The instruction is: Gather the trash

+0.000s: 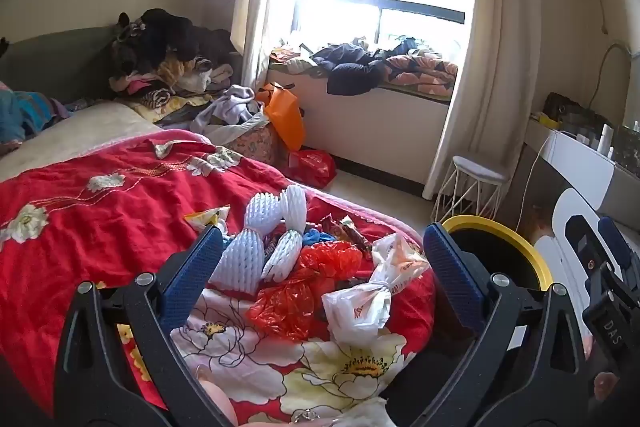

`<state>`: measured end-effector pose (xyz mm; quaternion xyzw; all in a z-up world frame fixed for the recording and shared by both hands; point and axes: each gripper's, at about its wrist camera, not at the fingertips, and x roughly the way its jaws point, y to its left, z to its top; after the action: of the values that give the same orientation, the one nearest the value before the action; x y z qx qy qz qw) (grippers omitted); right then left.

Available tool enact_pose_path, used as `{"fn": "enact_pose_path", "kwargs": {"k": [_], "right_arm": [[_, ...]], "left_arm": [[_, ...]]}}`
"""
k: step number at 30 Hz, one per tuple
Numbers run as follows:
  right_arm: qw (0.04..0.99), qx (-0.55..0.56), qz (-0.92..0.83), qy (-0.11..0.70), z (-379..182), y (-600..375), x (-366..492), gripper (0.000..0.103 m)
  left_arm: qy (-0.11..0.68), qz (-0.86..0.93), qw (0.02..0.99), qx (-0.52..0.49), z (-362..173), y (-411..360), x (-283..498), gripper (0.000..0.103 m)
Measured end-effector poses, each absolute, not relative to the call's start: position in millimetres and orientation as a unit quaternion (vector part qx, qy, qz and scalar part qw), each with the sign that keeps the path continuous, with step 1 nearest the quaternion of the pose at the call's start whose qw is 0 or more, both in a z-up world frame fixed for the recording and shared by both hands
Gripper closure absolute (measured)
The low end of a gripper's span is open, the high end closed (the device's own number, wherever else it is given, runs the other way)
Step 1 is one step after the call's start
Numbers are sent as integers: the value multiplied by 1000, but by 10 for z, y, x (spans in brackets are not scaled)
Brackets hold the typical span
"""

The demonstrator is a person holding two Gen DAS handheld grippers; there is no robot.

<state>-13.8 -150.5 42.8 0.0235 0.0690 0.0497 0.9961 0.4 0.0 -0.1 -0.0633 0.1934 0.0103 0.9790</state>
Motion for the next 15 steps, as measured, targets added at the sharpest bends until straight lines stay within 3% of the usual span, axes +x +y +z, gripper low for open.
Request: {"fn": "enact_pose_path", "kwargs": {"k": [15], "right_arm": [[997, 25, 45, 61, 410, -1551, -177, 6]], "left_arm": [[189, 8, 980, -64, 8, -51, 26, 10]]}}
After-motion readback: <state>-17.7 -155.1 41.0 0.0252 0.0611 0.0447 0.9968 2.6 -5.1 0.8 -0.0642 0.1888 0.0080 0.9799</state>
